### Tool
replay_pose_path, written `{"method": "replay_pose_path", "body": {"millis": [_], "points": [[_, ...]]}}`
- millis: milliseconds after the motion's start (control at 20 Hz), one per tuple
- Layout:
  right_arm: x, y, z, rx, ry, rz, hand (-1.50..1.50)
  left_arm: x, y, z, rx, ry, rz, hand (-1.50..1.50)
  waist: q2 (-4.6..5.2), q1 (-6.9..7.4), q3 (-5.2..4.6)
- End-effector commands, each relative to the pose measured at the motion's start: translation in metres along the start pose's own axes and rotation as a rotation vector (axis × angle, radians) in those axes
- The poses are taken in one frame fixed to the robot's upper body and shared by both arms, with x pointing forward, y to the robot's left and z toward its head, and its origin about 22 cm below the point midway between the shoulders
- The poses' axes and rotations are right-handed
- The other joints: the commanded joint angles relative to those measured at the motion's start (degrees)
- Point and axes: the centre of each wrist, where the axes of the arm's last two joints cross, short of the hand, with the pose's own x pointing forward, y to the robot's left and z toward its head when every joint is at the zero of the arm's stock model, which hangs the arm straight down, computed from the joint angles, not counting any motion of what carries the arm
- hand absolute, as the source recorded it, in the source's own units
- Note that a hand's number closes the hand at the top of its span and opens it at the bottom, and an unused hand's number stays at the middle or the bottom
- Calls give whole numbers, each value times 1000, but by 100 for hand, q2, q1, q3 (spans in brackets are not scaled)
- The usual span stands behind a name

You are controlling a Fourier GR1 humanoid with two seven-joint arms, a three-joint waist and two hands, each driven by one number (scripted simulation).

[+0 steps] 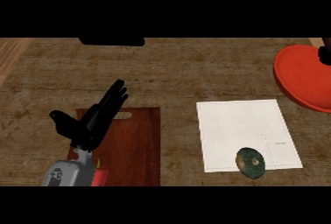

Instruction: Pick the sweet potato from the placemat and place it in the bowl

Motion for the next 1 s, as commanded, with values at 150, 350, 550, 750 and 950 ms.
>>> {"method": "replay_pose_path", "body": {"millis": [150, 350, 550, 750, 950], "points": [[-18, 35, -12, 158, 125, 148, 150, 9, -10, -12, -17, 11, -14, 0, 61, 117, 4], [-59, 50, -2, 166, 254, 9, -150, 14, -3, -6, -31, -17, 12, 0, 89, 178, 19], [-55, 46, -9, 149, 202, -112, -150, 8, -15, -1, -63, -14, -7, 0, 109, 271, 30], [-55, 35, -15, 58, 177, -370, -150, -1, -22, -4, -21, -16, -13, 0, 75, 130, 30], [-62, 25, -16, -182, 130, -673, -150, 4, -14, -1, -12, -2, 20, 0, 9, 2, 48]]}}
